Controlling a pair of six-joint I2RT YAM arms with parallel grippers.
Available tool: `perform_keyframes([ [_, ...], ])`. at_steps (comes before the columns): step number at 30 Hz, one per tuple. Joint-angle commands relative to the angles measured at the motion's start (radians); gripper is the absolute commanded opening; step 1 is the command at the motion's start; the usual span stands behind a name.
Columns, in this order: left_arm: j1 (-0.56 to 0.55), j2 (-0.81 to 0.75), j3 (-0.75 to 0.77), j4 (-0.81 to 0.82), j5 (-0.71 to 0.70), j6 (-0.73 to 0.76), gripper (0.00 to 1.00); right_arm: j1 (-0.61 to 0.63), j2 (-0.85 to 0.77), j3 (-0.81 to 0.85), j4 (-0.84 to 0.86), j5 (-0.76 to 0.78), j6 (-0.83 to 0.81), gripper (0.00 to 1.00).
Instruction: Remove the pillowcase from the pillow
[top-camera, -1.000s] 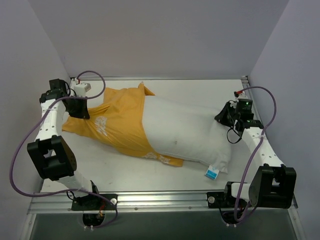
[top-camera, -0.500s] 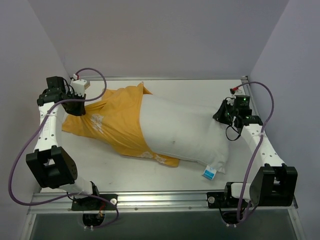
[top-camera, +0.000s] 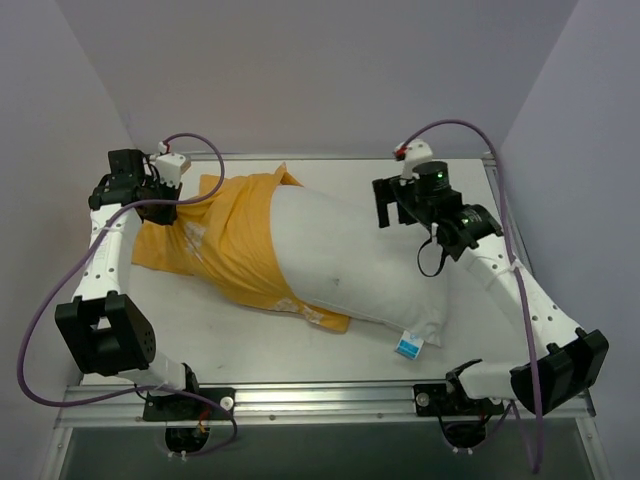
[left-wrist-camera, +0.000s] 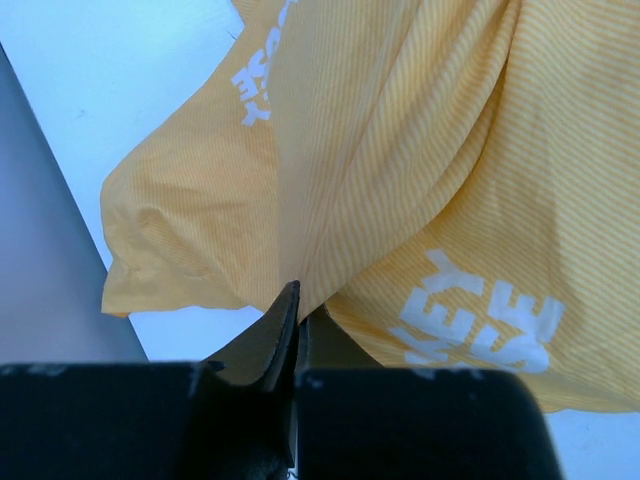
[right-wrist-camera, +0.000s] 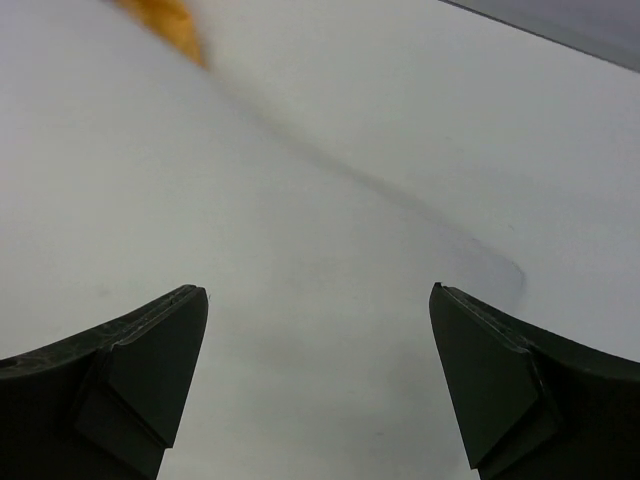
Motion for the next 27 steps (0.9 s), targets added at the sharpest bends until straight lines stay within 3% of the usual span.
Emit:
perform_keyframes([
  [1,0.005,-0.011,0.043,0.078,-0.029,-0.009,0.02,0.233,-0.009,0.042,-0.097,-0.061,-0.177,1.00],
  [3,0.006,-0.011,0.046,0.078,-0.030,-0.010,0.02,0.368,0.013,0.027,-0.120,-0.104,-0.275,1.00],
  [6,0.008,-0.014,0.043,0.076,-0.033,-0.010,0.02,0.468,0.020,-0.005,-0.118,-0.132,-0.358,1.00],
  [13,0.006,-0.017,0.040,0.075,-0.045,0.005,0.02,0.600,0.125,-0.001,-0.048,-0.001,-0.390,1.00],
  [21,0.008,-0.017,0.043,0.070,-0.050,0.007,0.02,0.589,0.365,0.050,0.044,-0.006,-0.464,1.00],
  [27,0.009,-0.015,0.043,0.073,-0.050,0.007,0.02,0.530,0.530,-0.065,0.083,0.075,-0.417,0.99],
])
